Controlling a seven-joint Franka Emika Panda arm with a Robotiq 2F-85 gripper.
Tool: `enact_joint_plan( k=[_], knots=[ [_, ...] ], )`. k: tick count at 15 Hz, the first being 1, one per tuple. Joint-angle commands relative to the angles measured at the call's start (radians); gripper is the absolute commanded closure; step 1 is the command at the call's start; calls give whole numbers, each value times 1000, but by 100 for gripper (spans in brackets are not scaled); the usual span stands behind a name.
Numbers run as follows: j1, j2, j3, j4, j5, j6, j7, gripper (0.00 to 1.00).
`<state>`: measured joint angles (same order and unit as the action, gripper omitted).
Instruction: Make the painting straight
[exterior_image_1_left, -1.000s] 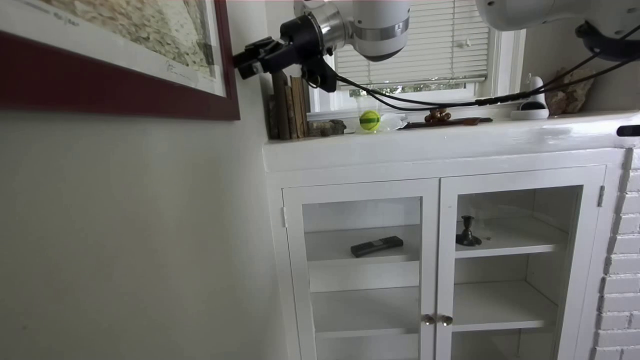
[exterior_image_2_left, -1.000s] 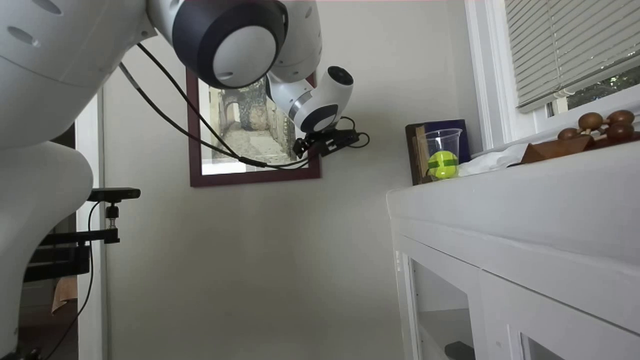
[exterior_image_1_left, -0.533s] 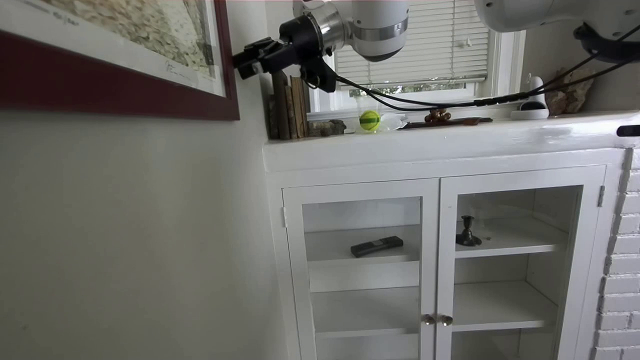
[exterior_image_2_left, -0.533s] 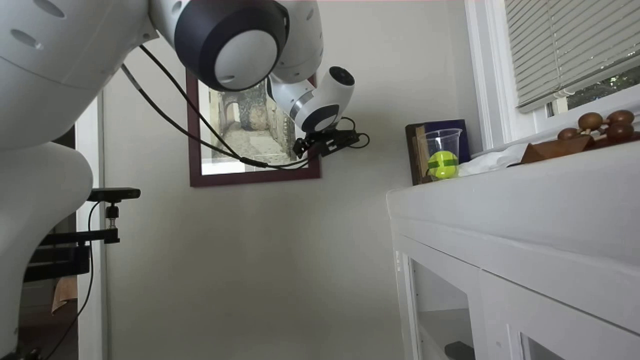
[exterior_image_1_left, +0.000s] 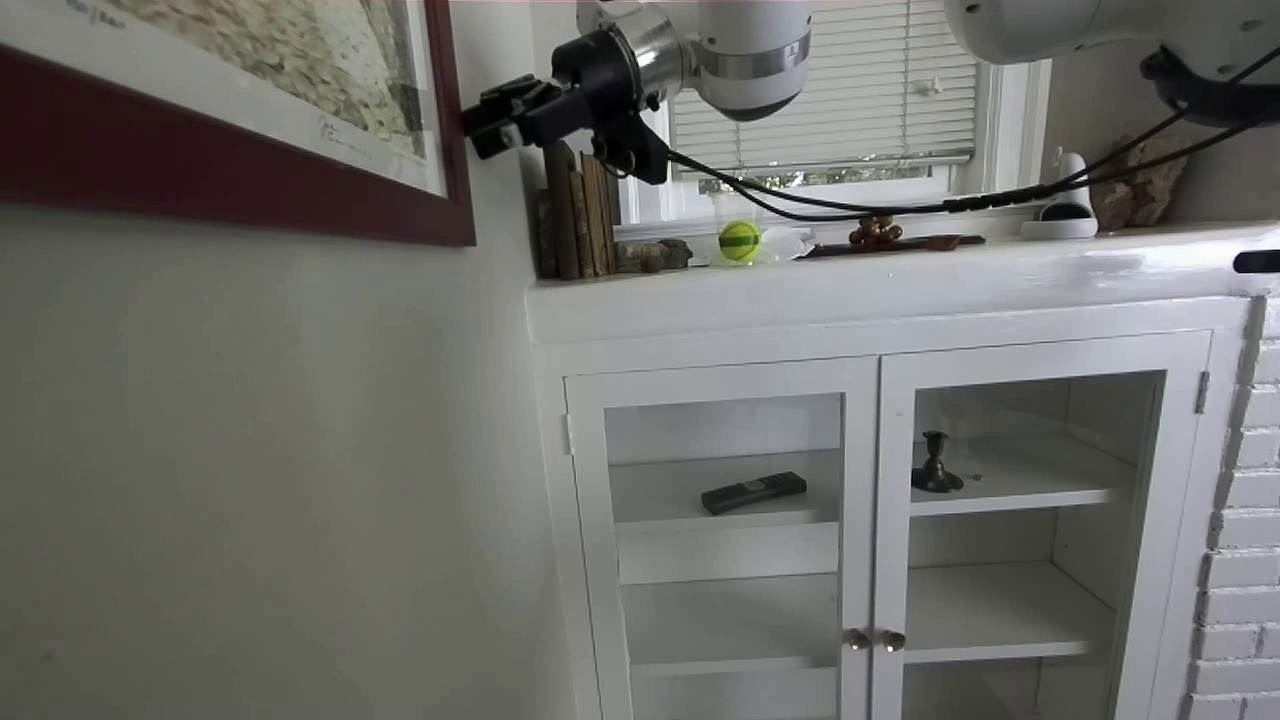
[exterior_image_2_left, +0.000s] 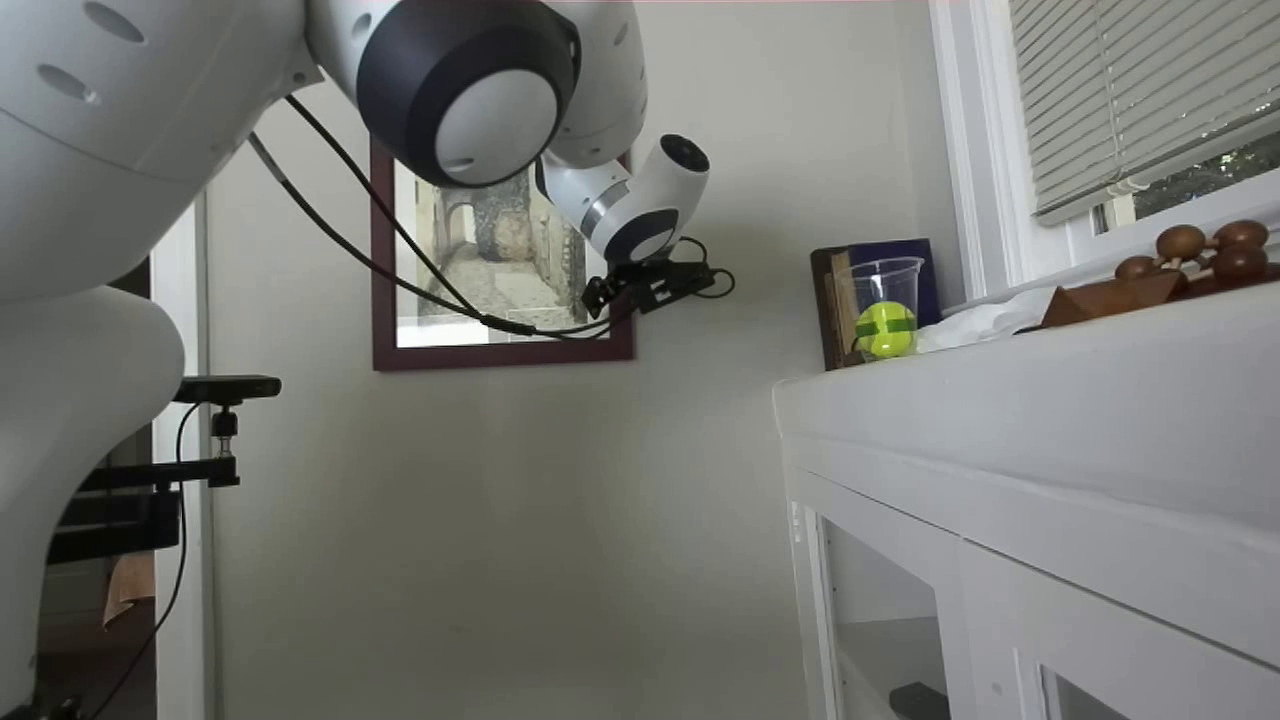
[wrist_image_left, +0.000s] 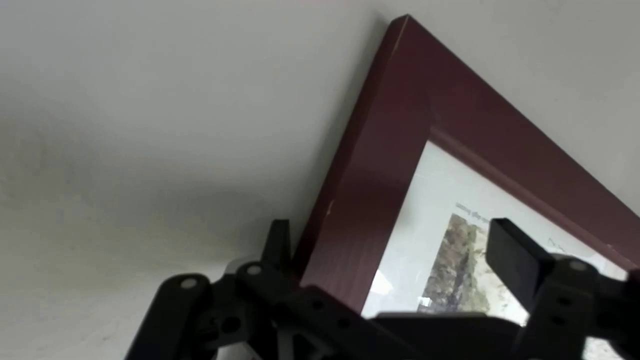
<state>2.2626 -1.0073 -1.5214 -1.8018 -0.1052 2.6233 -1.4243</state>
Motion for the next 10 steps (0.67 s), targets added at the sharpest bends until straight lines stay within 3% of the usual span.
enact_joint_plan(
  k=[1, 10],
  knots=[
    [55, -47, 7, 59, -17, -57, -23, 0],
    [63, -29, -7, 80, -19, -73, -4, 0]
  ],
)
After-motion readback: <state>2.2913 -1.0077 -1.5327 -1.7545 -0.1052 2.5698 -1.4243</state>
